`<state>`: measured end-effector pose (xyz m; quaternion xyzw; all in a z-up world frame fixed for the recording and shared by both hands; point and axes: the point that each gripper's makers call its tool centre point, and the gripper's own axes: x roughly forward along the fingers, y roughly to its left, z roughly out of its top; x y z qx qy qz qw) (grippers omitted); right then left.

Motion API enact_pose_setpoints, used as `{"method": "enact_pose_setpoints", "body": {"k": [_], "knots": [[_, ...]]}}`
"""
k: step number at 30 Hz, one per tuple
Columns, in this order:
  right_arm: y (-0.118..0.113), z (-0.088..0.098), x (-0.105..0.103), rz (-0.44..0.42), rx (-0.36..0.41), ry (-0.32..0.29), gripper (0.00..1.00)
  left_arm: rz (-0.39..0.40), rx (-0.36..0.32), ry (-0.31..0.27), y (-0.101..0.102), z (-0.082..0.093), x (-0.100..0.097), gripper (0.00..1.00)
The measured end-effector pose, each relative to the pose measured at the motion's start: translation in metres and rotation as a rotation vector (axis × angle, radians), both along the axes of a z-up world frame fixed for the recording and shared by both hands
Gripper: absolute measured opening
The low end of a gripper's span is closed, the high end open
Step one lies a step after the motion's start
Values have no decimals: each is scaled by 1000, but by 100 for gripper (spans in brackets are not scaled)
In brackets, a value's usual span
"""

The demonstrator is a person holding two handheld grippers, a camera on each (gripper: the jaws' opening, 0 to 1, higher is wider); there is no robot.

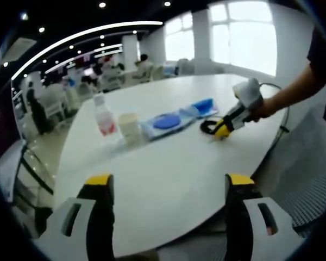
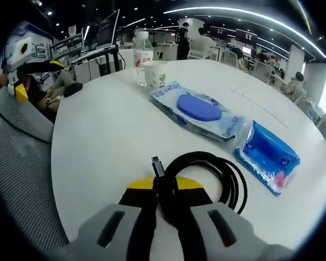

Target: Arrange the tabletop items into an orderly group along one side of the table until the central work area is clear of visible clutter.

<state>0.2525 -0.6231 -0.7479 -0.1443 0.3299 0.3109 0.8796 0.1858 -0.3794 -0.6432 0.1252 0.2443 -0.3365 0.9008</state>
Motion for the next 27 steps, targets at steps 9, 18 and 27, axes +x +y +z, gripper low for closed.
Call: {"method": "enact_pose_setpoints", "body": {"k": [9,18,27], "knots": [[7,2,10,-10,-1,0,11,4,-3,-1,1,0,0,81],[6,-7,20,-21,-6,11,11,13,-8,-4,2,1,1,81],[5,-3,22,-57,21,-2,19,12,-11,-5,1,2,1,81]]}}
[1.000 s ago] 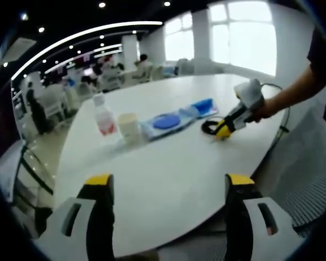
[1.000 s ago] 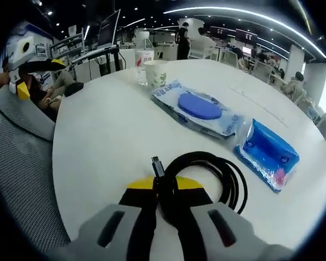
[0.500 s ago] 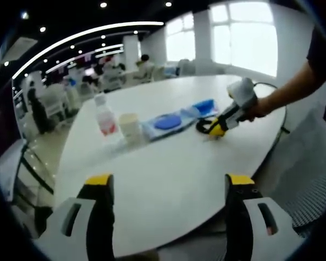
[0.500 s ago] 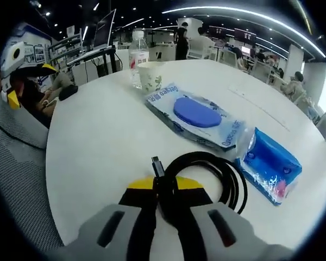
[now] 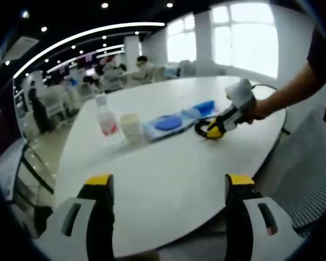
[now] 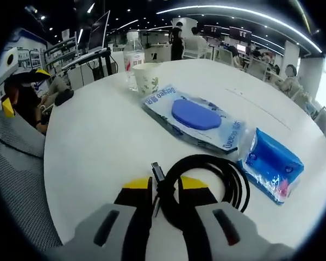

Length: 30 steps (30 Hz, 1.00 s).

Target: Arrange the tabletop items into an orderly group along one side of the table until the central work area is clear of visible clutter.

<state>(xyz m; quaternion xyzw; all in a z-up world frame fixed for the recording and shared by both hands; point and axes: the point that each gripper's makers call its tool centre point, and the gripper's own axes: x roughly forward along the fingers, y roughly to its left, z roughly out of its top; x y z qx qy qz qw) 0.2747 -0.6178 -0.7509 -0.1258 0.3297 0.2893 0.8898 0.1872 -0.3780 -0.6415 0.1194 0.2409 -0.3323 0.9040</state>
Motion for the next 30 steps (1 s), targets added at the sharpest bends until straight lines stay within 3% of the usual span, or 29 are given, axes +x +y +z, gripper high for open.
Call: {"method": "enact_pose_setpoints", "body": {"k": [11,23,30], "knots": [[-11,21,-12,-90,67,-41,31,2,-6,-6,-1,1,1,81],[-49,46,-46,-250,120,-68,55,-9,-8,-16,-3,2,1,82],[-54,67,-72,-257,141,-85,69,-19,-8,-11,-5,1,0,83]]}}
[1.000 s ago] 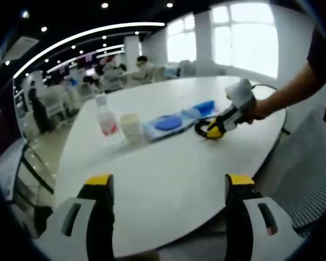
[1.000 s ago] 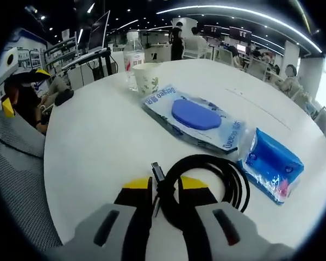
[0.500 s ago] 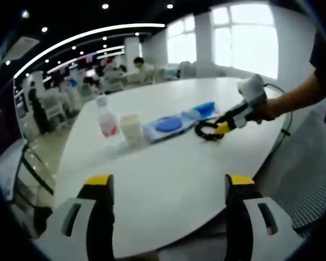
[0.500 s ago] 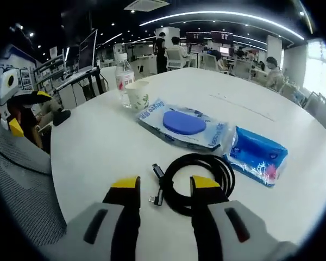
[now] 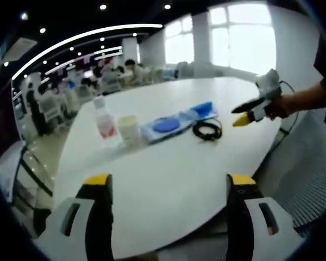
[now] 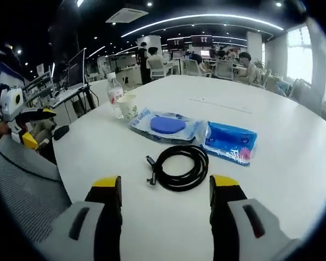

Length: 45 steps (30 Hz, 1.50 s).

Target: Arrange the tabletop items into an orderly group along one side of the table until the central work area is clear of visible clutter.

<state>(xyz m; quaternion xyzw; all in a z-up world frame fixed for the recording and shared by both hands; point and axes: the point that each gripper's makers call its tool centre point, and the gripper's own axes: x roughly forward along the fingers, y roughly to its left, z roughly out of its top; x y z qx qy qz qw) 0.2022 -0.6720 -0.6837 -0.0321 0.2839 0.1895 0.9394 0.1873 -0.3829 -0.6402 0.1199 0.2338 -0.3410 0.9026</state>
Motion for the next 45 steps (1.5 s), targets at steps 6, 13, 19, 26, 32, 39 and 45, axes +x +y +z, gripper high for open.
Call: {"method": "enact_pose_setpoints", "body": {"k": [6,13,19,26,32,39,45], "knots": [[2,10,-26,43,-52,-18,81,-21,11,6,-2,-2,-2,83],[-2,25,-49,12,-66,-51,87,-24,-3,-3,-3,0,-2,88],[-9,33,-65,-46,-45,-74,91,-15,-30,-31,-3,6,-1,96],[-14,37,-79,-104,-48,-81,93,-12,-36,-50,-2,10,0,100],[-18,30,-82,-106,-85,-65,92,-8,-53,-72,-2,15,1,100],[-20,23,-83,-108,-93,-38,90,4,-52,-72,-1,14,2,99],[-22,20,-83,-123,-91,-27,88,1,-52,-61,-1,12,1,96]]}}
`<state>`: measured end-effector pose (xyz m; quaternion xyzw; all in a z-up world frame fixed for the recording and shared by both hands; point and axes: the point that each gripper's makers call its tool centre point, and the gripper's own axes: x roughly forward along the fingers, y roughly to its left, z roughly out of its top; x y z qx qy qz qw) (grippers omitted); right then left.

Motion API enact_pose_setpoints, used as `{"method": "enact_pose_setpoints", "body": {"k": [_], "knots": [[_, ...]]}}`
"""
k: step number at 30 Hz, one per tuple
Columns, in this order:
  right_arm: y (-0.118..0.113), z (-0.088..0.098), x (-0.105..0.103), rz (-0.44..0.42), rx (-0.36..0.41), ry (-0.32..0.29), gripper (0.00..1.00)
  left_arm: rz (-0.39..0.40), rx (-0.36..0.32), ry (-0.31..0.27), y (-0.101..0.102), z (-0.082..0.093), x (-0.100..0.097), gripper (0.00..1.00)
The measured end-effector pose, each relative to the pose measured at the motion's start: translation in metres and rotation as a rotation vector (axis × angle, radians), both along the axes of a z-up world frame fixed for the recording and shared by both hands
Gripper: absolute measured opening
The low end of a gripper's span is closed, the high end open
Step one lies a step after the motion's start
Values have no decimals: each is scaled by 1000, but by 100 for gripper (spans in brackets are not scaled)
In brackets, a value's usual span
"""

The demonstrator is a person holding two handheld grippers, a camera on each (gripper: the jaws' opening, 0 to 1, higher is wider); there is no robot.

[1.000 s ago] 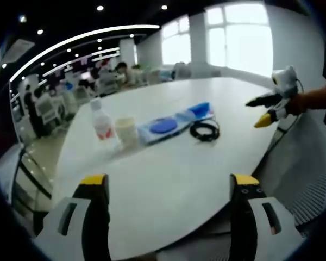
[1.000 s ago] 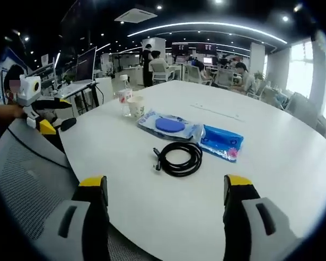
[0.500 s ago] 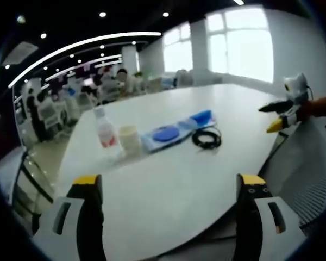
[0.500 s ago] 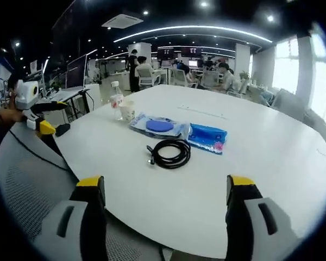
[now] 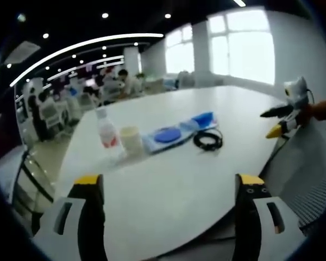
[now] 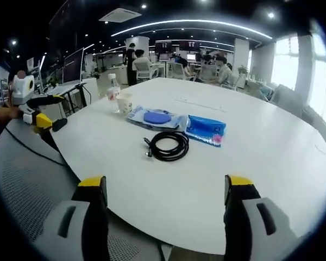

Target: Arrange the tabletop items into an orderly group along one side of the table until the central work area is clear of visible clutter.

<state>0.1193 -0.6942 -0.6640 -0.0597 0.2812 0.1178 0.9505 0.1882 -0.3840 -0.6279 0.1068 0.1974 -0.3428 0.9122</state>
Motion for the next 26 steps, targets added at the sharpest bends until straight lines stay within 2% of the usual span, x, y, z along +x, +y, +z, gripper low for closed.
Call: {"method": "enact_pose_setpoints", "body": {"k": [9,26], "knots": [[-10,2,1,-63,28,-9,89,0,8,4,0,-1,0,96],[-10,4,1,-59,7,-13,88,7,5,3,3,-2,2,95]]}}
